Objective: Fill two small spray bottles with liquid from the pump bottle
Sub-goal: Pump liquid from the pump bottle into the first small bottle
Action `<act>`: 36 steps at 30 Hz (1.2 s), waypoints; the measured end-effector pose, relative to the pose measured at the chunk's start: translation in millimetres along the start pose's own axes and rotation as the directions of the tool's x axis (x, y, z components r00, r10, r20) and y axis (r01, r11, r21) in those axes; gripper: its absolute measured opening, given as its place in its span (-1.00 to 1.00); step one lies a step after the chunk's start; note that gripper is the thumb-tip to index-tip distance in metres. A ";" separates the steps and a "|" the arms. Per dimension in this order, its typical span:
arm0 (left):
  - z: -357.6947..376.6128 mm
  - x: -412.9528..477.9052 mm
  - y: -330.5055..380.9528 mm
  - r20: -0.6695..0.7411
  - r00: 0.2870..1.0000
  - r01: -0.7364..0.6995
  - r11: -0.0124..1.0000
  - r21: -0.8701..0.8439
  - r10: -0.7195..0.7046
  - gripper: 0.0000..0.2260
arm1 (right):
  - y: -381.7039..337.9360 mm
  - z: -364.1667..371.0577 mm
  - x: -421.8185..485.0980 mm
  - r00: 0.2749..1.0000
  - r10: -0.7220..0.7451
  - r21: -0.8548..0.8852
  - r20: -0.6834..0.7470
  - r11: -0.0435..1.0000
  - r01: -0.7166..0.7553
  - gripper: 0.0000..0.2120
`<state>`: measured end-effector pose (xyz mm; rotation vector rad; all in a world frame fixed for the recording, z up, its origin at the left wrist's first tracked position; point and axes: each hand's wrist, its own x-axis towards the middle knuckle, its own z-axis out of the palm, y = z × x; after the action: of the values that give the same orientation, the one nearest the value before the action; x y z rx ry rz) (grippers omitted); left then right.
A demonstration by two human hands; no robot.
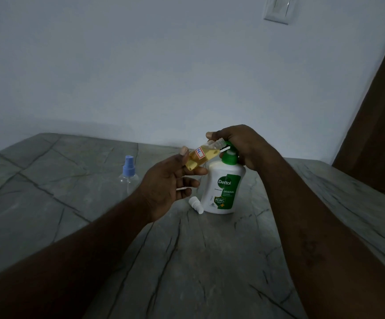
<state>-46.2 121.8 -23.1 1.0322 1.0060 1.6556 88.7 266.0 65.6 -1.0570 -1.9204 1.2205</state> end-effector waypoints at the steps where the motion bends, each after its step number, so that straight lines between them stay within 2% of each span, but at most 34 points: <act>1: 0.2 -0.4 0.1 0.003 1.000 -0.002 1.000 0.001 0.002 -0.59 | 1.2 0.1 0.7 1.000 0.000 0.011 0.009 1.000 -0.001 -0.78; 4: -0.2 -0.9 0.0 0.005 1.000 -0.007 1.000 0.007 0.007 -0.58 | 1.1 0.2 -1.5 1.000 -0.007 0.011 0.006 1.000 0.007 -0.90; 10: 1.0 -0.2 0.0 0.001 1.000 -0.007 1.000 0.008 0.007 -0.57 | -6.6 -1.8 -9.0 0.999 -0.051 -0.049 -0.020 0.998 0.050 -0.86; 19: -0.4 0.4 0.9 -0.004 1.000 0.006 1.000 0.017 -0.006 -0.57 | 3.2 0.1 0.4 1.000 -0.016 0.028 0.020 0.999 0.015 -0.91; 24: 0.6 0.2 0.4 -0.004 1.000 0.013 1.000 0.017 -0.013 -0.57 | -1.0 -0.7 -5.2 0.999 -0.044 -0.010 0.000 0.999 0.044 -0.89; 27: 1.6 0.6 0.6 0.004 1.000 0.006 1.000 0.010 -0.006 -0.57 | -5.6 -2.1 -8.1 0.998 -0.068 -0.053 -0.013 0.996 0.067 -0.79; 32: -0.4 1.1 0.9 0.005 1.000 0.011 1.000 0.013 -0.011 -0.56 | -2.7 -0.9 -3.2 0.999 -0.036 -0.014 -0.012 0.999 0.036 -0.90; 36: -1.1 0.4 -1.1 0.003 1.000 0.007 1.000 0.017 -0.007 -0.58 | 1.9 2.2 1.2 1.000 -0.021 -0.013 -0.019 1.000 0.021 -0.79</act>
<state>-47.0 122.2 -24.4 1.0410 1.0223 1.6424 86.9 266.6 63.1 -1.0488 -1.9230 1.1837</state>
